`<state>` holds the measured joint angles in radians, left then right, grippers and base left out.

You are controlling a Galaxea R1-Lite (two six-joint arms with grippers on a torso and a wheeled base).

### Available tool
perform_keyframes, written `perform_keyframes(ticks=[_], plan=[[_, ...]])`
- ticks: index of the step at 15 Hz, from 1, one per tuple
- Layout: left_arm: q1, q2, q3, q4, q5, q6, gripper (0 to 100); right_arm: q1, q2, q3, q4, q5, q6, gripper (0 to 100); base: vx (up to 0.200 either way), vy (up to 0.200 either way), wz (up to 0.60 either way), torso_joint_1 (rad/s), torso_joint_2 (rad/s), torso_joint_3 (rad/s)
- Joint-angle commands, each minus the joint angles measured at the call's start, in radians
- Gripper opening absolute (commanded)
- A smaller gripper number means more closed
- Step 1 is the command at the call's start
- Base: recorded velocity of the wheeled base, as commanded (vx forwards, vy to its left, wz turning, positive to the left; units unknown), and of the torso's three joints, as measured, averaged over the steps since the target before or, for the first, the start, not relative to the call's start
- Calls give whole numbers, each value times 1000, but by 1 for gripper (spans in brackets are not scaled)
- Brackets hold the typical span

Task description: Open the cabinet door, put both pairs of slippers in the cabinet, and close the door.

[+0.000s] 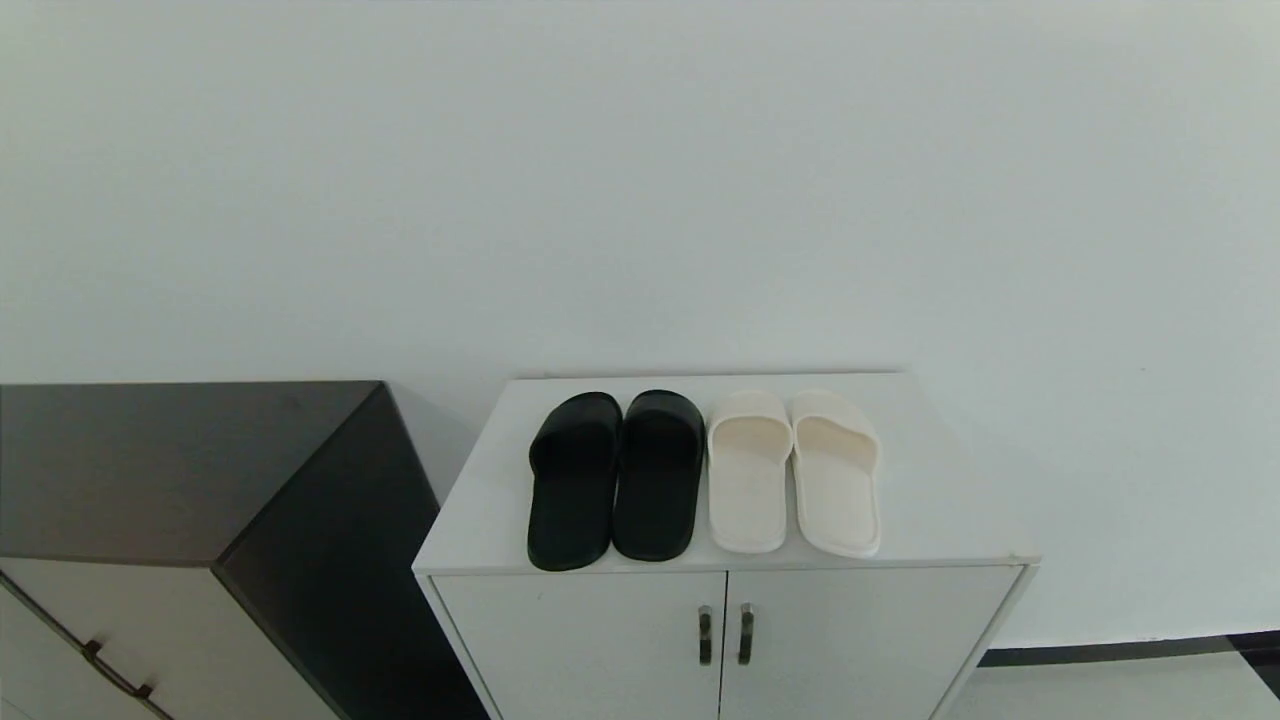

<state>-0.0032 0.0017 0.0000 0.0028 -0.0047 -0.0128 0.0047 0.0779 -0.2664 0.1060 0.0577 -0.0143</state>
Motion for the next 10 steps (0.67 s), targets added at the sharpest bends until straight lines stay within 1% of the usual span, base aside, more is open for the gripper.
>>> perform_keyframes(ticks=[1,2,3,4,5,6,7,8,9,10], plan=[[0,1,0,0,-1,5,0,-8,349,-201,166,156,-105,100,0,0,0,0,0,0],[0,1,0,0,-1,7,0,-11,507,-264,124,154,-78,100,0,0,0,0,0,0],[0,1,0,0,-3,5,0,-3,608,-333,104,152,11,100,0,0,0,0,0,0],[0,1,0,0,-5,7,0,37,663,-386,106,152,80,100,0,0,0,0,0,0],[0,1,0,0,-6,8,0,93,686,-412,106,137,109,100,0,0,0,0,0,0],[0,1,0,0,-6,7,0,176,715,-432,106,64,123,100,0,0,0,0,0,0],[0,1,0,0,-6,7,0,278,764,-433,100,-29,140,100,0,0,0,0,0,0],[0,1,0,0,-6,7,0,383,803,-438,83,-111,185,100,0,0,0,0,0,0],[0,1,0,0,-6,7,0,558,872,-441,29,-240,278,100,0,0,0,0,0,0],[0,1,0,0,-6,7,0,681,931,-442,-29,-363,336,100,0,0,0,0,0,0]])
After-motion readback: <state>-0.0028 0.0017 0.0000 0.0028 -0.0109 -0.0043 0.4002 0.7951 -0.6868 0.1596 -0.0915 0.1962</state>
